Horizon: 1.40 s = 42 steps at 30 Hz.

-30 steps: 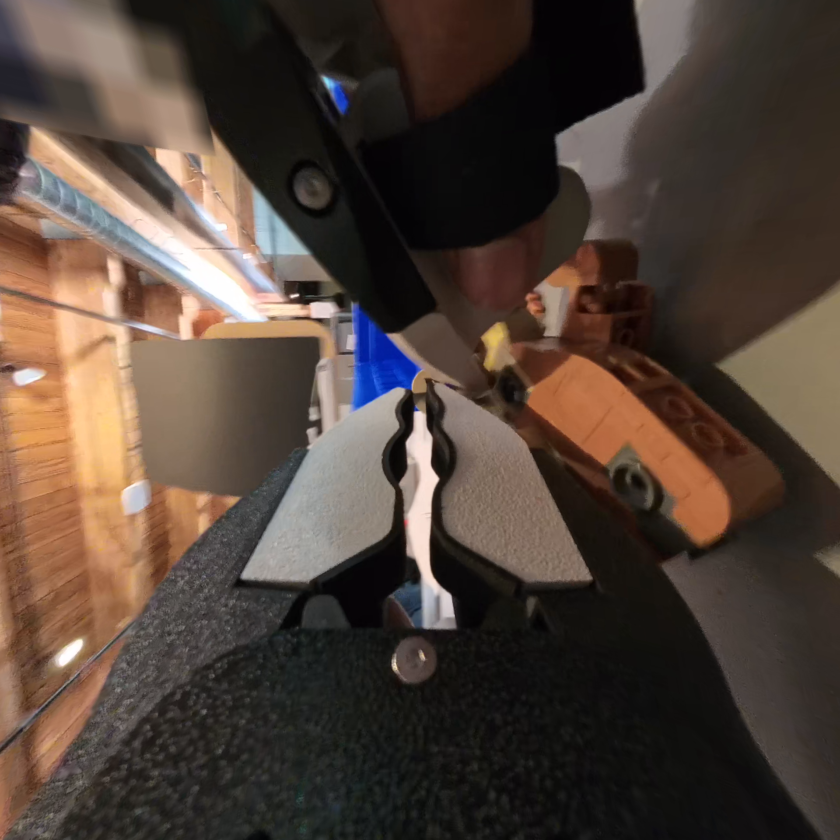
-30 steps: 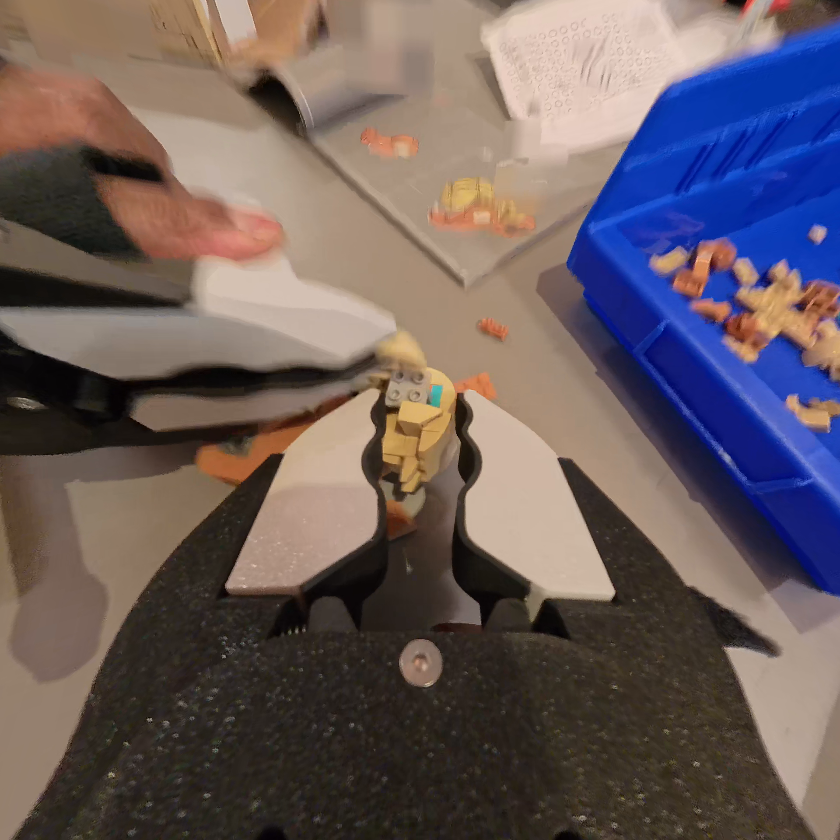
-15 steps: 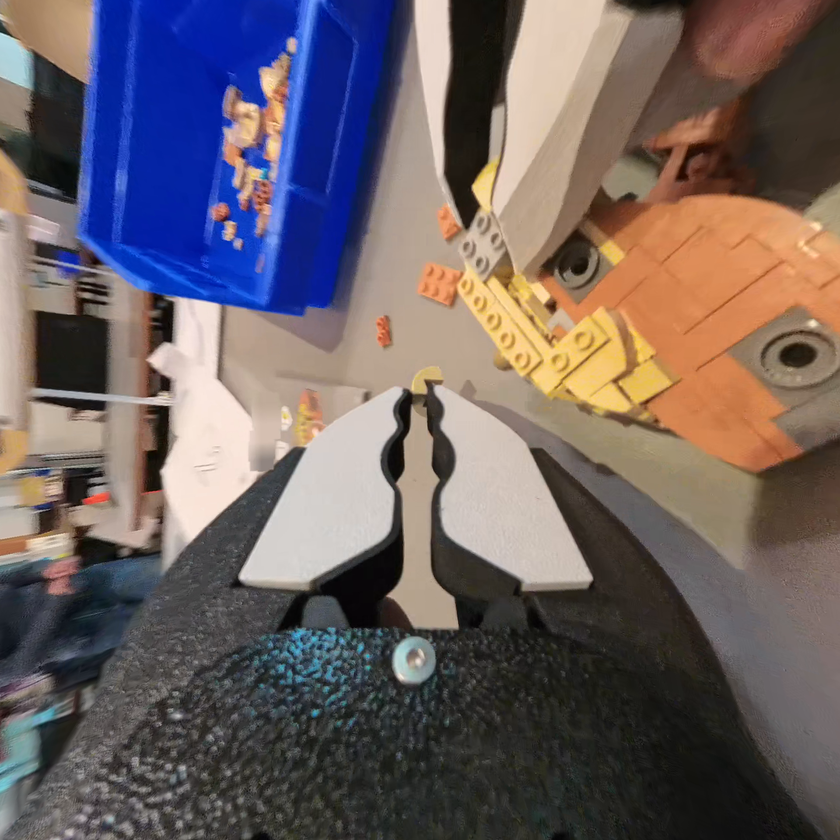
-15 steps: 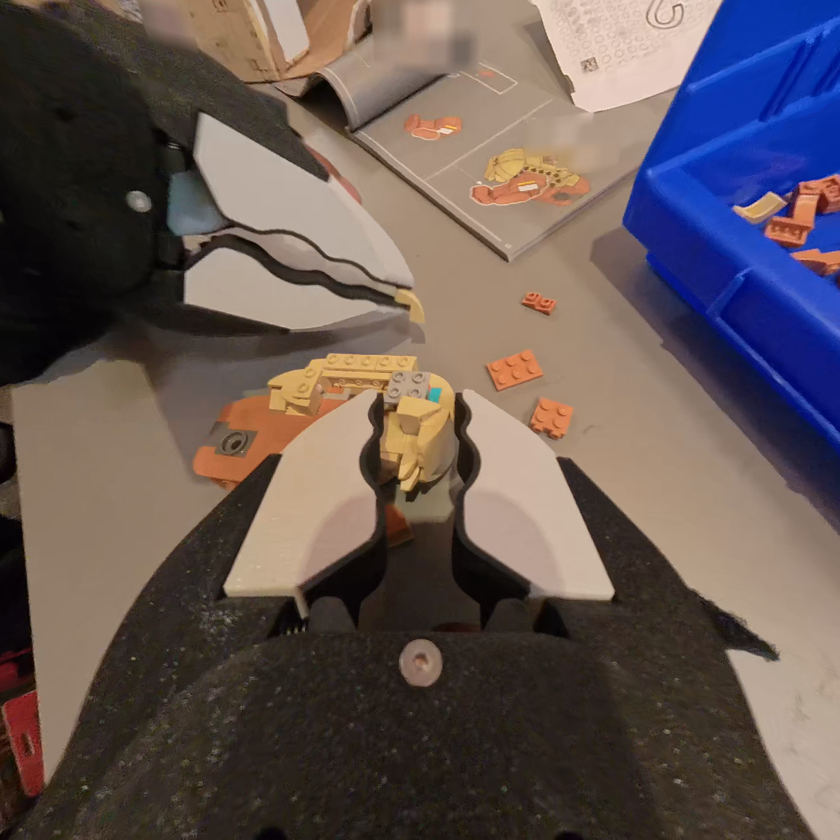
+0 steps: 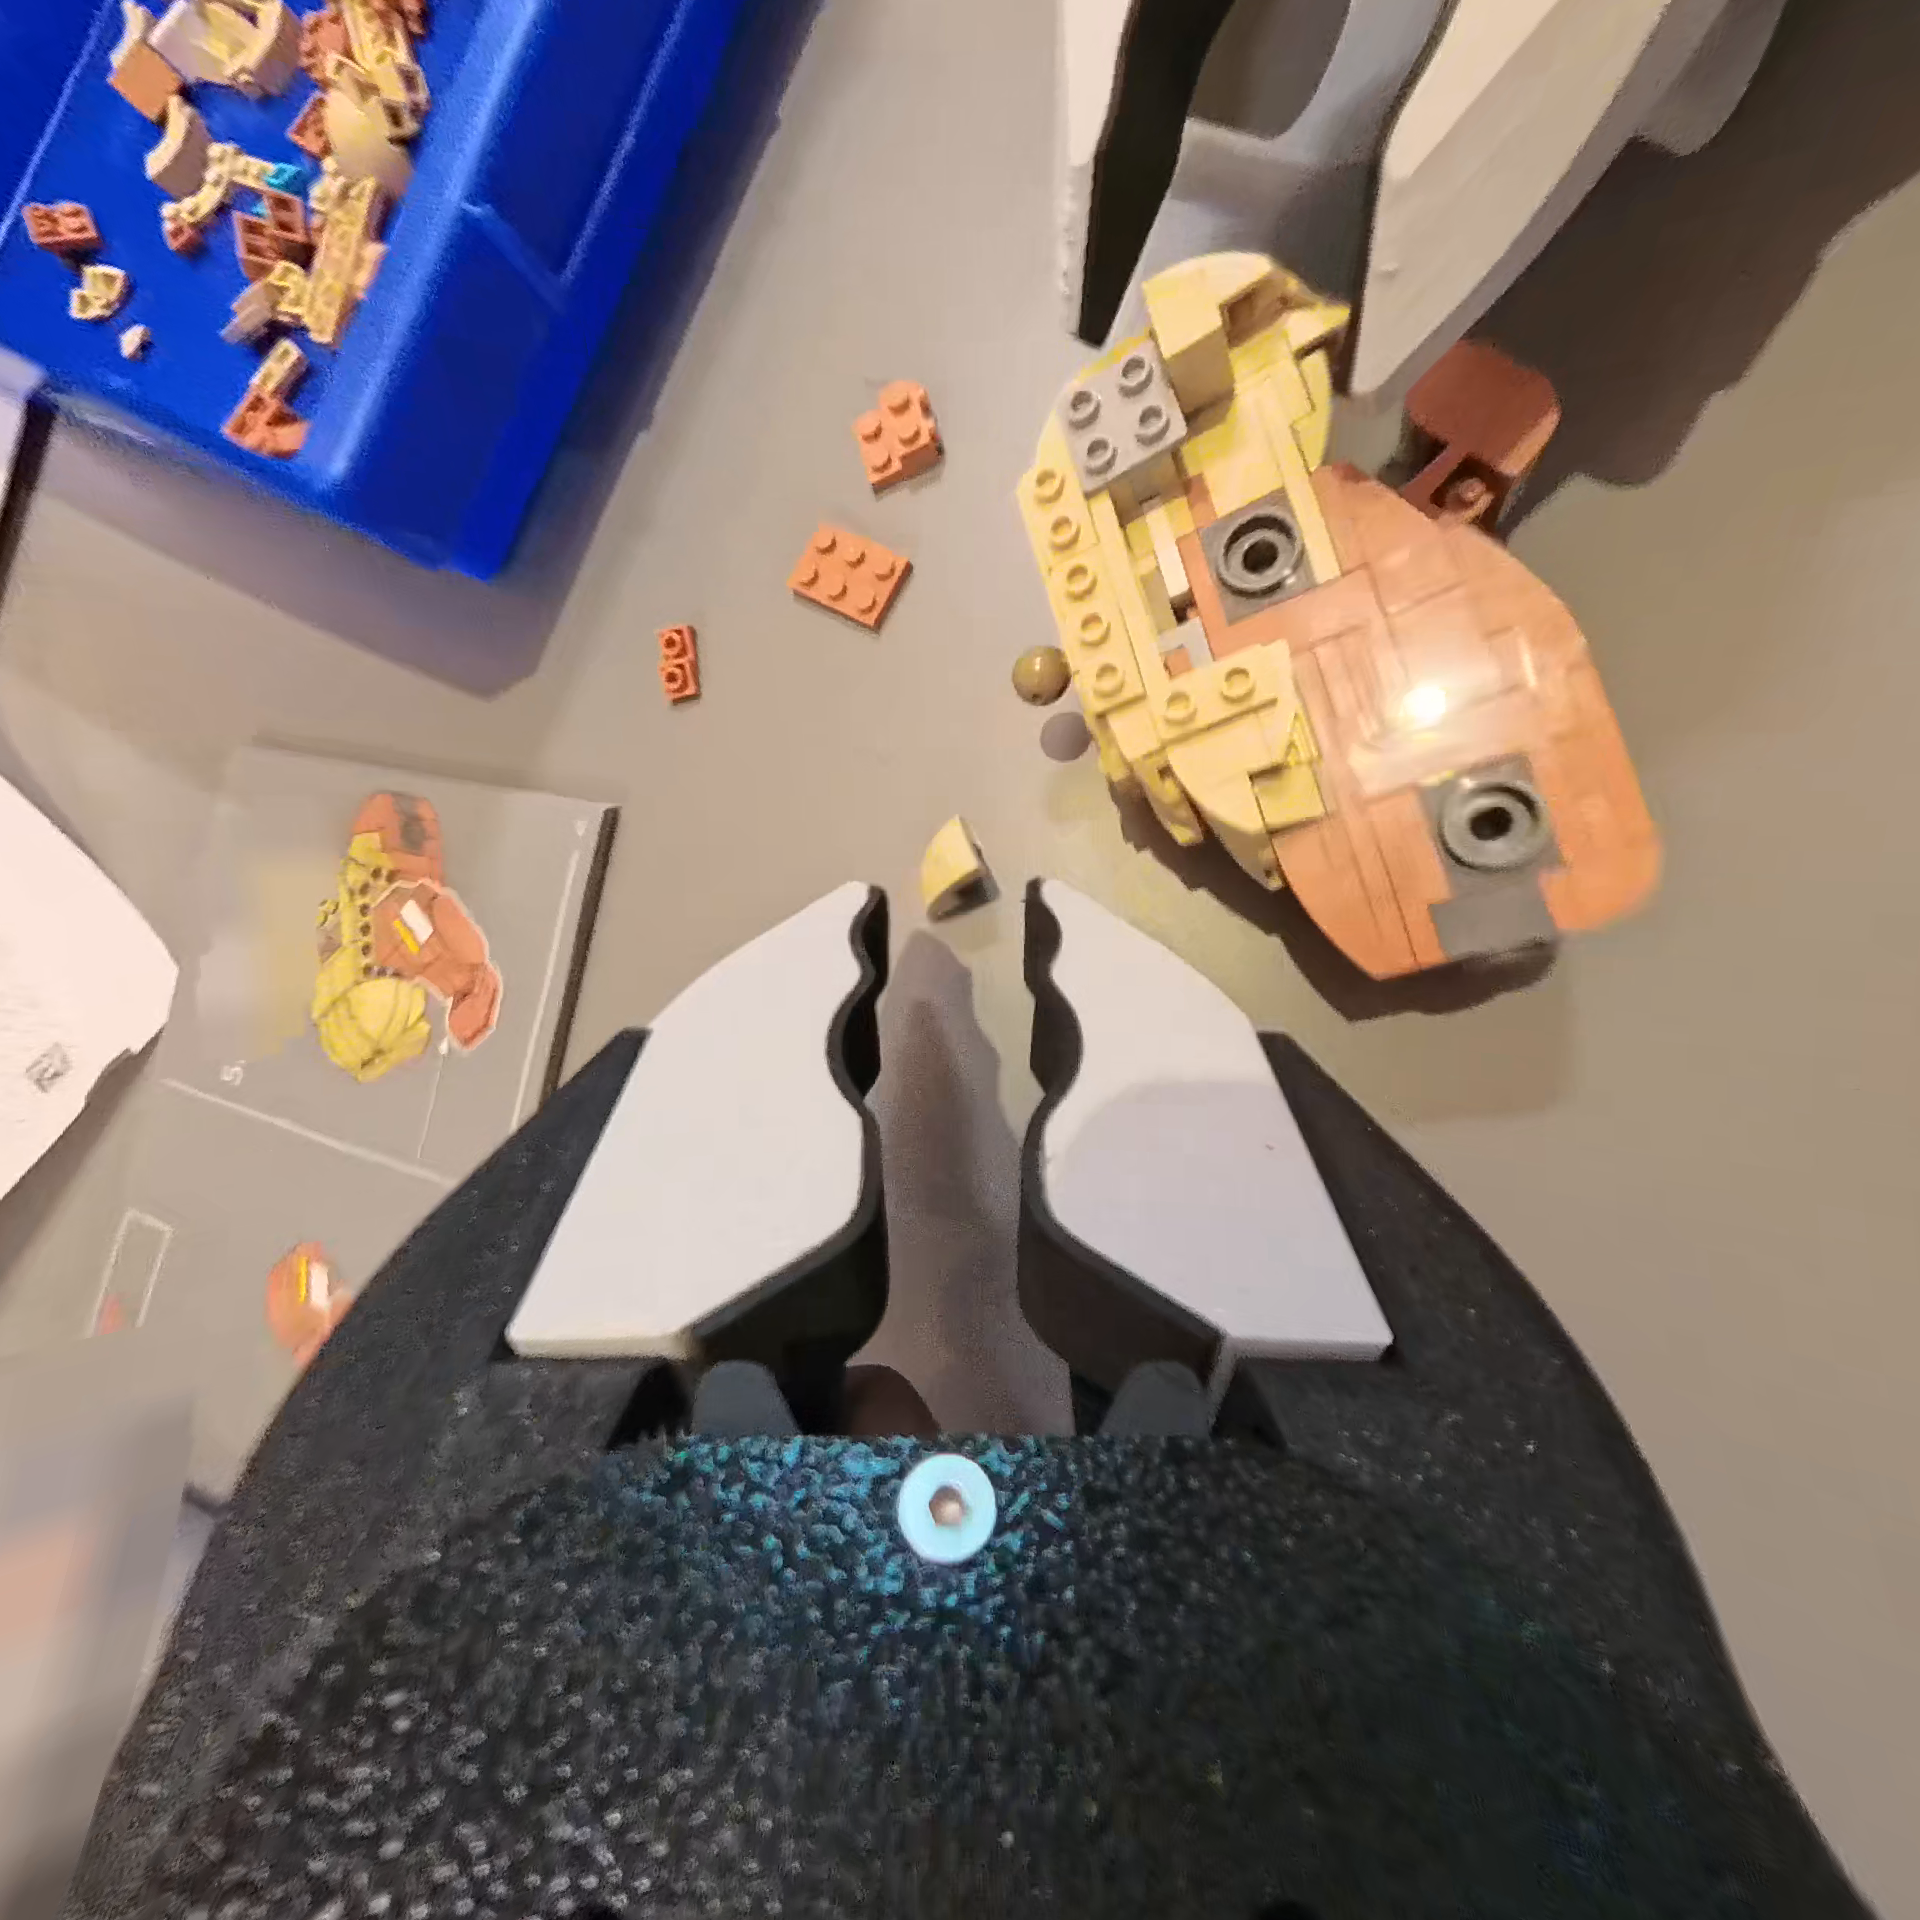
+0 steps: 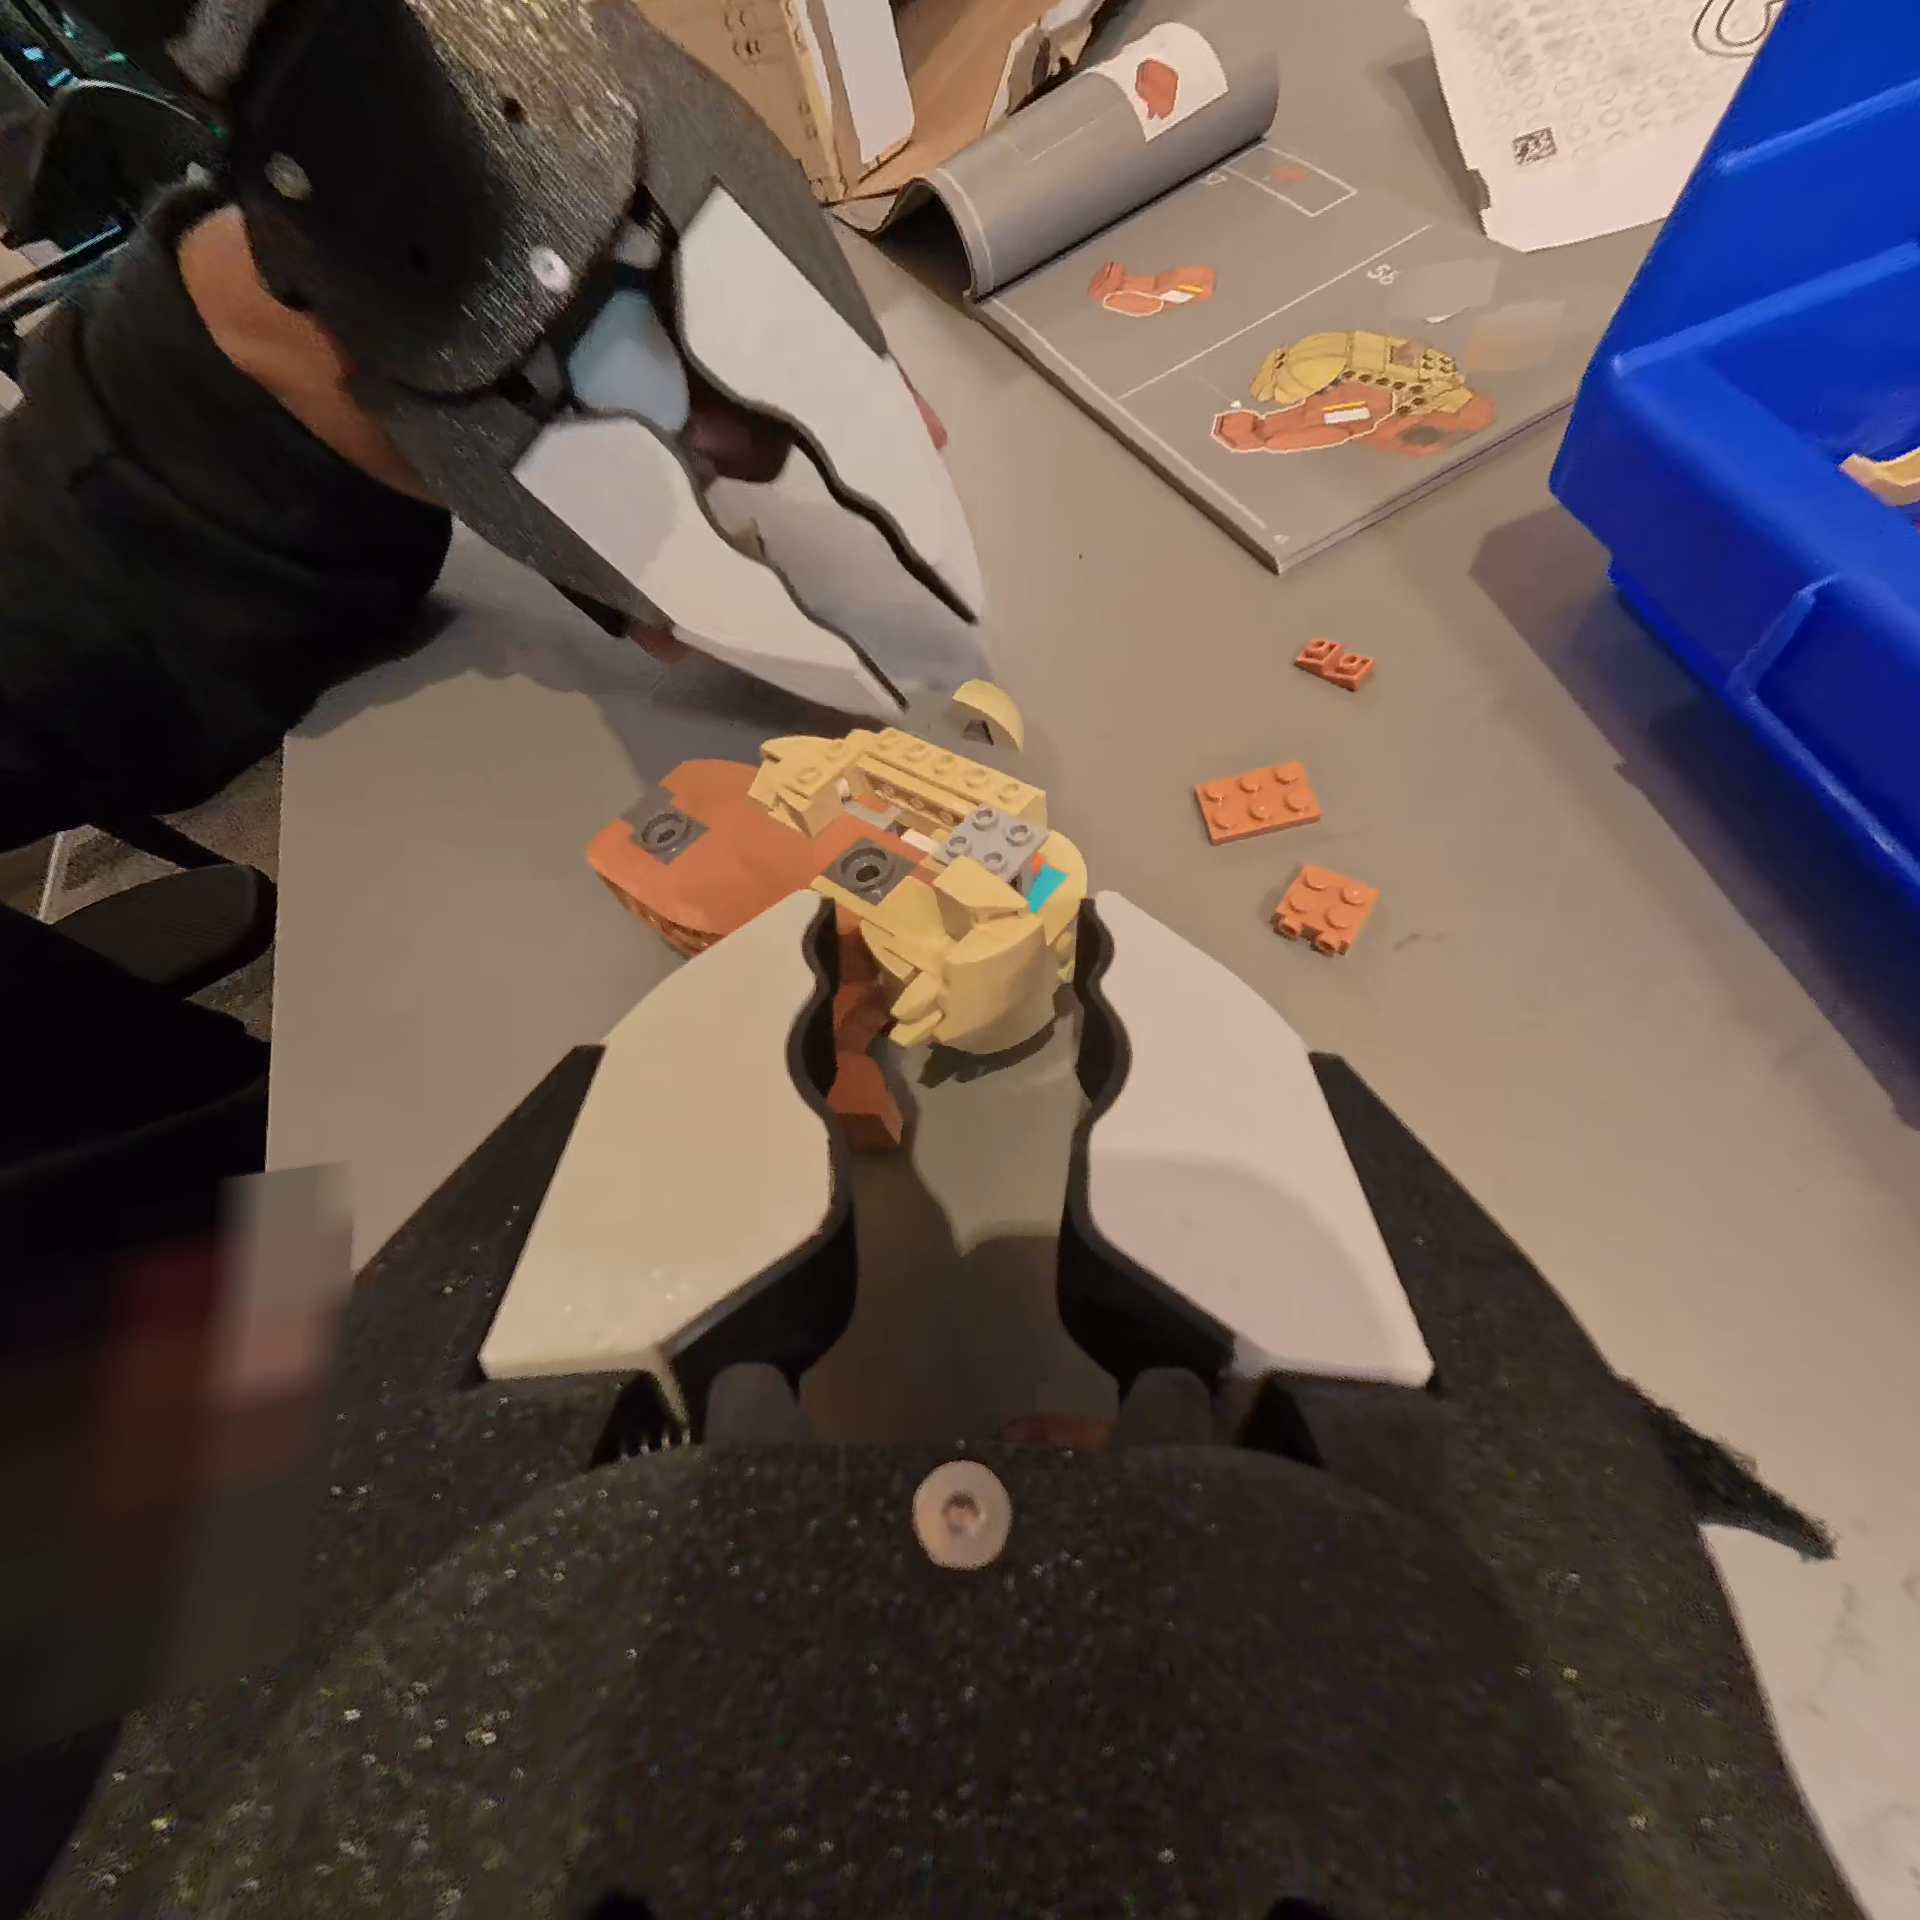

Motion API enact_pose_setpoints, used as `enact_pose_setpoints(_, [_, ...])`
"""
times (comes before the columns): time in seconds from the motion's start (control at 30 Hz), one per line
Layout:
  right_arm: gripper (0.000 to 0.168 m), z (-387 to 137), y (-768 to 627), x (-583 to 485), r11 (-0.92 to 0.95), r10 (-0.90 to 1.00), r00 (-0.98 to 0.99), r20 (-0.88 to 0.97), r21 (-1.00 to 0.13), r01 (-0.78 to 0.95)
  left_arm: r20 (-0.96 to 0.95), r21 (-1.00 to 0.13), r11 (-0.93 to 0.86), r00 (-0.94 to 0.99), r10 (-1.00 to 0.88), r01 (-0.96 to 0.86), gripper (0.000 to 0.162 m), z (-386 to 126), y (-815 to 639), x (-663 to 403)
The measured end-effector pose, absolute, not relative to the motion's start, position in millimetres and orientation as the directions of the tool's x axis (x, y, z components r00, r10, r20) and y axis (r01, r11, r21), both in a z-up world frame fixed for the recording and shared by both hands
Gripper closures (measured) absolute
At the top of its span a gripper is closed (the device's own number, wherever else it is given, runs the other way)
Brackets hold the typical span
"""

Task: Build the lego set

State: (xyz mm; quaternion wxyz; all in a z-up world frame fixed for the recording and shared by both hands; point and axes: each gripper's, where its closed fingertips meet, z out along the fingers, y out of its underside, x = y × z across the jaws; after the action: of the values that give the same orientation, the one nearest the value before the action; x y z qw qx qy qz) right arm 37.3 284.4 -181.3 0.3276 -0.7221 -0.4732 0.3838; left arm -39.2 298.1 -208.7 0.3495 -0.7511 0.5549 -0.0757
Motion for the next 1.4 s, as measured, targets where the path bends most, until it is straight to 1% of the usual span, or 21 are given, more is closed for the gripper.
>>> enact_pose_setpoints(0.13, [0.125,-178.3,281.3,43.1,-0.337,0.935,0.254,-0.249,-0.847,0.41,-0.182,-0.723,-0.223,0.491,-0.852,-0.654,0.136,-172.6,281.3,-71.2])
enact_pose_setpoints(0.2, [0.125,-176.6,277.4,45.7,-0.333,0.937,0.243,-0.252,-0.854,0.399,-0.136,-0.744,-0.279,0.546,-0.827,-0.608,0.136,-164.6,268.8,-97.0])
enact_pose_setpoints(0.23, [0.125,-175.5,275.4,46.8,-0.331,0.938,0.238,-0.252,-0.859,0.391,-0.125,-0.726,-0.307,0.557,-0.821,-0.616,0.135,-167.8,261.2,-109.6])
enact_pose_setpoints(0.33, [0.126,-172.1,271.5,49.6,-0.321,0.94,0.238,-0.246,-0.875,0.363,-0.143,-0.619,-0.374,0.567,-0.811,-0.691,0.134,-189.8,245.3,-137.0])
enact_pose_setpoints(0.4, [0.127,-171.9,270.9,50.1,-0.322,0.938,0.248,-0.243,-0.876,0.359,-0.177,-0.567,-0.384,0.562,-0.808,-0.729,0.133,-201.2,243.5,-145.2])
enact_pose_setpoints(0.53, [0.127,-180.8,265.6,47.7,-0.325,0.937,0.264,-0.229,-0.85,0.415,-0.25,-0.482,-0.369,0.528,-0.811,-0.795,0.136,-216.9,253.1,-156.6])
enact_pose_setpoints(0.57, [0.126,-182.9,264.8,47.2,-0.322,0.936,0.277,-0.216,-0.845,0.428,-0.25,-0.476,-0.361,0.517,-0.818,-0.802,0.137,-220.7,255.9,-156.9])
enact_pose_setpoints(0.63, [0.127,-186.1,262.9,46.4,-0.317,0.934,0.299,-0.194,-0.837,0.447,-0.205,-0.505,-0.349,0.503,-0.839,-0.789,0.148,-222.8,257.7,-151.4])
enact_pose_setpoints(0.7, [0.126,-187.5,258.1,45.0,-0.318,0.933,0.306,-0.19,-0.831,0.455,-0.154,-0.511,-0.341,0.475,-0.867,-0.789,0.16,-224.8,252.8,-147.7])
enact_pose_setpoints(0.73, [0.126,-187.9,254.4,43.6,-0.316,0.935,0.301,-0.189,-0.83,0.459,-0.149,-0.517,-0.335,0.468,-0.871,-0.788,0.162,-225.0,252.1,-146.4])
enact_pose_setpoints(0.83, [0.128,-188.2,243.1,39.7,-0.295,0.945,0.275,-0.179,-0.831,0.472,-0.136,-0.558,-0.32,0.465,-0.875,-0.765,0.162,-224.9,252.4,-141.2])
enact_pose_setpoints(0.97, [0.127,-183.5,236.3,41.2,-0.291,0.946,0.268,-0.185,-0.848,0.442,-0.133,-0.569,-0.387,0.545,-0.828,-0.725,0.162,-218.7,256.4,-147.9])
enact_pose_setpoints(1.03, [0.129,-177.9,237.6,44.3,-0.29,0.942,0.277,-0.187,-0.87,0.399,-0.114,-0.586,-0.454,0.624,-0.773,-0.671,0.146,-211.1,261.4,-148.1])
enact_pose_setpoints(1.1, [0.132,-173.2,239.6,46.4,-0.299,0.937,0.284,-0.202,-0.884,0.359,-0.087,-0.578,-0.524,0.686,-0.723,-0.626,0.14,-210.0,264.2,-143.9])
enact_pose_setpoints(1.17, [0.133,-171.0,240.8,47.7,-0.307,0.934,0.288,-0.213,-0.89,0.336,-0.103,-0.539,-0.554,0.702,-0.705,-0.635,0.136,-214.9,264.6,-138.5])
enact_pose_setpoints(1.23, [0.134,-169.1,241.1,48.6,-0.303,0.933,0.292,-0.211,-0.898,0.32,-0.153,-0.502,-0.558,0.702,-0.695,-0.661,0.136,-220.9,267.9,-135.6])
enact_pose_setpoints(1.3, [0.134,-167.0,241.0,49.6,-0.294,0.934,0.295,-0.203,-0.906,0.305,-0.167,-0.493,-0.54,0.683,-0.711,-0.682,0.143,-223.2,270.5,-127.6])
enact_pose_setpoints(1.37, [0.135,-165.1,240.9,50.6,-0.293,0.933,0.294,-0.207,-0.912,0.288,-0.176,-0.485,-0.496,0.636,-0.752,-0.72,0.154,-224.1,270.8,-118.0])
enact_pose_setpoints(1.4, [0.135,-164.0,241.0,51.1,-0.293,0.933,0.292,-0.211,-0.915,0.278,-0.191,-0.48,-0.467,0.608,-0.77,-0.743,0.154,-224.0,272.3,-114.7])
